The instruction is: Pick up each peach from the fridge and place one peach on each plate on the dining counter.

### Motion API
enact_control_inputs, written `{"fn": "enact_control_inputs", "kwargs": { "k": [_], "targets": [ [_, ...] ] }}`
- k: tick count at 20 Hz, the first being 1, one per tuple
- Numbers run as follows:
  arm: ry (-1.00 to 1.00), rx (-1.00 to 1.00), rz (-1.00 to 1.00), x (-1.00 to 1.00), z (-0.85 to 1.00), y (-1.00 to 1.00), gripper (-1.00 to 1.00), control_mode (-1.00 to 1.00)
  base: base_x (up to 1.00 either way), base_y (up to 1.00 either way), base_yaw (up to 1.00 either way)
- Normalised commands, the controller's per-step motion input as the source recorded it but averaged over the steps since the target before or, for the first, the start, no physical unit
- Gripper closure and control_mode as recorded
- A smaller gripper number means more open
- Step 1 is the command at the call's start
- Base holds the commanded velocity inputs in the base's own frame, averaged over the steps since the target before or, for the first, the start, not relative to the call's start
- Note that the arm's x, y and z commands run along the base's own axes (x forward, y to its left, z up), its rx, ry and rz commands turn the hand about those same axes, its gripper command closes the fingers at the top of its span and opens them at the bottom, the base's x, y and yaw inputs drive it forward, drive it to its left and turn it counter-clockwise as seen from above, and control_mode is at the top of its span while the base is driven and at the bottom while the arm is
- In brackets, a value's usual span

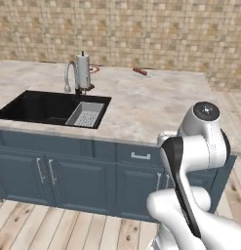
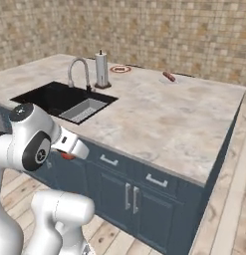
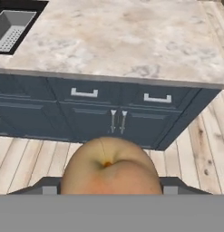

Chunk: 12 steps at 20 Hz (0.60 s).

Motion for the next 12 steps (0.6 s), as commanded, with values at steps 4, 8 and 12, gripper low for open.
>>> {"fn": "enact_control_inputs", "kwargs": {
  "k": [4, 8, 12],
  "targets": [
    [0.00, 0.00, 0.00, 0.00, 0.00, 0.00, 1.00, 1.00, 0.00, -1.00, 0.21],
    [0.00, 0.00, 0.00, 0.00, 0.00, 0.00, 1.00, 1.00, 0.01, -1.00, 0.23],
    [0.00, 0.00, 0.00, 0.00, 0.00, 0.00, 1.00, 1.00, 0.03, -1.00, 0.21]
  ]
}}
